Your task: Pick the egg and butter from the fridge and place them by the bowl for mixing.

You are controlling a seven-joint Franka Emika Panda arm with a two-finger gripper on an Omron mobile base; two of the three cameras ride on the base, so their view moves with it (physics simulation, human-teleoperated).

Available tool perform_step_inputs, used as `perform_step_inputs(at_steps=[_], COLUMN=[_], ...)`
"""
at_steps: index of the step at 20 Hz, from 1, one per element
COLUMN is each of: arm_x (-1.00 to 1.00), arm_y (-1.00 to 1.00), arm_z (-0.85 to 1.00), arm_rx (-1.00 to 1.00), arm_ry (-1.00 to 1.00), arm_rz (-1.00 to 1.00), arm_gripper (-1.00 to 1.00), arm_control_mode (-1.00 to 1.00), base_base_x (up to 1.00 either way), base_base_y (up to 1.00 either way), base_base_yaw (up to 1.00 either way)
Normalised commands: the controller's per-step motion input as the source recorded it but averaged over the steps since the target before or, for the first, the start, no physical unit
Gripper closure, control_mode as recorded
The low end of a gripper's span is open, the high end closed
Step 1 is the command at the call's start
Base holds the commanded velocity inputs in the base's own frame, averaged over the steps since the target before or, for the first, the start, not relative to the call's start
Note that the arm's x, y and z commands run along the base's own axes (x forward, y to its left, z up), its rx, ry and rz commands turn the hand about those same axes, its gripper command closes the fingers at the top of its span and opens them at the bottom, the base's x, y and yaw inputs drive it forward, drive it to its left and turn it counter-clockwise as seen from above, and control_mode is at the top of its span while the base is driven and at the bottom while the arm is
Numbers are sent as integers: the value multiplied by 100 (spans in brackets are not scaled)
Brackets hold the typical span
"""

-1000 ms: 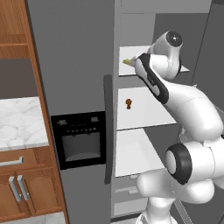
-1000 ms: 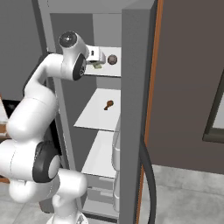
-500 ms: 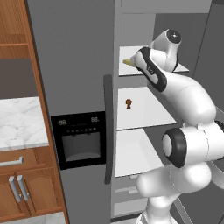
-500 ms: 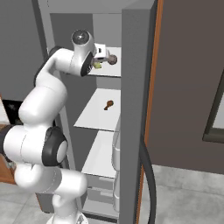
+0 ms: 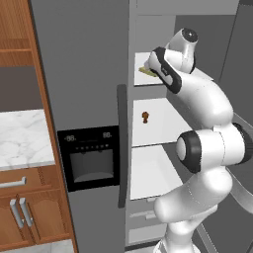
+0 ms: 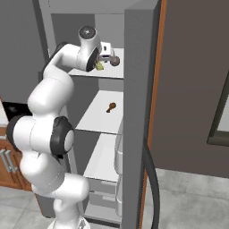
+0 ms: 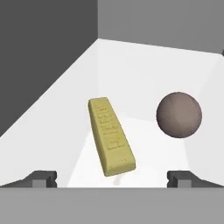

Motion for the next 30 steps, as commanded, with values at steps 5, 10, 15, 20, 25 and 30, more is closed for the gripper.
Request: perform_step_inputs(at_steps=[5, 10, 15, 20, 25, 30], arm_x=[27, 28, 31, 26, 22, 13], arm_y=[6, 4, 0, 0, 0, 0], arm_z=[-17, -16, -5, -3, -9, -12], arm_rx=[0, 0, 0, 0, 2, 1], arm_ry=[0, 0, 0, 4, 6, 3], arm_rz=[0, 0, 0, 1, 2, 1], arm_gripper=[-100, -100, -100, -100, -100, -100], arm_control_mode=[-100, -100, -100, -100, -100, -100], base_base_x=[0, 0, 0, 0, 0, 0], base_base_y=[0, 0, 0, 0, 0, 0], base_base_yaw=[0, 0, 0, 0, 0, 0])
